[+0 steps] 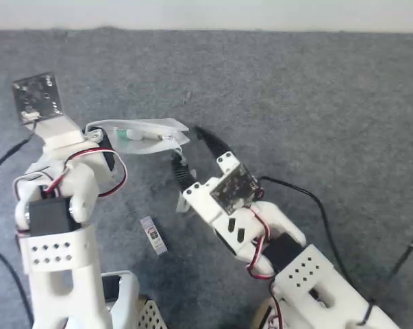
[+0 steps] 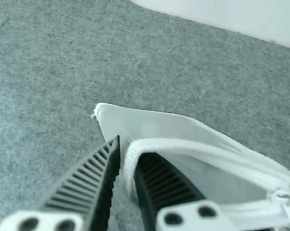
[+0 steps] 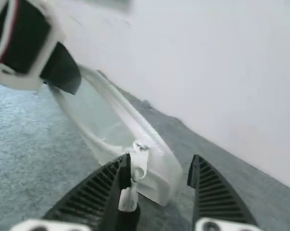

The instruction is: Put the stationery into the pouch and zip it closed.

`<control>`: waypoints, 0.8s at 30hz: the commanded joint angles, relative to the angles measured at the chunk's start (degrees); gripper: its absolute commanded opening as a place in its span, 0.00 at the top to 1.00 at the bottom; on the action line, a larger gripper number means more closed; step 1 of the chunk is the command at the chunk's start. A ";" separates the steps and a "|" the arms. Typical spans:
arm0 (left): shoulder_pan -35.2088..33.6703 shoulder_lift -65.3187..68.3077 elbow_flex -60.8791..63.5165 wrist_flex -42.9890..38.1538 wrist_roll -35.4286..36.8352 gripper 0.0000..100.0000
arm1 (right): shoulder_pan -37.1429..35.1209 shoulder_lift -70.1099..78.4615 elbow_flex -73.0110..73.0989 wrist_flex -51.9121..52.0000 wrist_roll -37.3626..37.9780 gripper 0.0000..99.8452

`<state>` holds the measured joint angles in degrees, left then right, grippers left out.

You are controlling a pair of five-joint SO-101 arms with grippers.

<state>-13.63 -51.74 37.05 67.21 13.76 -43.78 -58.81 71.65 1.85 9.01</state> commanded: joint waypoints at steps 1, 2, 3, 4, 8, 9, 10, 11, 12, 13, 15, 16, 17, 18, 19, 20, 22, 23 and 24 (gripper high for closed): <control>-0.26 -0.09 -0.66 -2.20 0.44 0.99 | 2.77 -2.42 -6.42 5.76 -0.79 0.81; -0.26 -0.09 -0.57 -2.20 0.44 0.99 | 3.47 -2.33 -7.65 7.69 -0.79 0.81; -0.53 -0.09 -0.57 -2.20 0.44 0.99 | 4.09 -2.33 -8.79 9.98 -0.79 0.81; -1.32 -0.09 -0.57 -2.20 0.53 0.99 | 4.53 -2.51 -9.93 12.26 -0.79 0.81; -5.45 -0.09 -0.66 -2.37 0.70 0.99 | 5.05 -2.51 -12.84 20.97 -0.88 0.81; -6.07 -0.09 -0.66 -2.37 0.70 0.99 | 5.05 -2.51 -12.92 22.73 -0.88 0.81; -6.51 -0.09 -0.66 -2.37 0.70 0.99 | 5.05 -2.51 -12.92 24.48 -0.88 0.81; -6.86 -0.09 -0.66 -2.29 0.70 0.99 | 5.05 -2.51 -12.92 26.42 -0.88 0.81; -7.03 -0.09 -0.66 -2.20 0.70 0.99 | 5.14 -2.51 -12.92 28.35 -0.88 0.81; -7.03 -0.09 -0.66 -2.20 0.70 0.99 | 5.14 -2.51 -13.01 30.55 -0.88 0.81; -7.03 -0.09 -0.57 -2.20 0.70 0.99 | 5.67 -2.51 -13.01 34.68 -0.88 0.81; -7.03 -0.09 -0.48 -2.20 0.70 0.99 | 6.20 -2.51 -13.01 36.97 -0.88 0.81; -7.03 -0.09 -0.22 -2.20 0.70 0.99 | 6.73 -2.51 -13.01 39.43 -0.88 0.81; -7.03 -0.09 0.04 -2.37 0.70 0.99 | 7.69 -2.51 -13.01 41.89 -0.88 0.81; -7.03 -0.09 0.31 -2.55 0.70 0.99 | 8.84 -2.51 -13.01 44.44 -0.88 0.81; -7.03 -0.09 0.31 -2.55 0.70 0.99 | 9.89 -2.51 -13.01 46.64 -0.88 0.81; -7.03 -0.09 0.31 -2.55 0.70 0.99 | 12.00 -2.51 -13.01 50.68 -0.53 0.81; -7.03 -0.09 0.31 -2.55 0.70 0.99 | 12.88 -2.51 -13.01 52.35 -0.53 0.81; -7.03 -0.09 0.31 -2.55 0.70 0.99 | 13.49 -2.51 -13.01 53.76 -0.53 0.81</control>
<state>-20.57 -51.74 38.20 66.77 13.76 -32.88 -58.99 62.51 51.25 9.01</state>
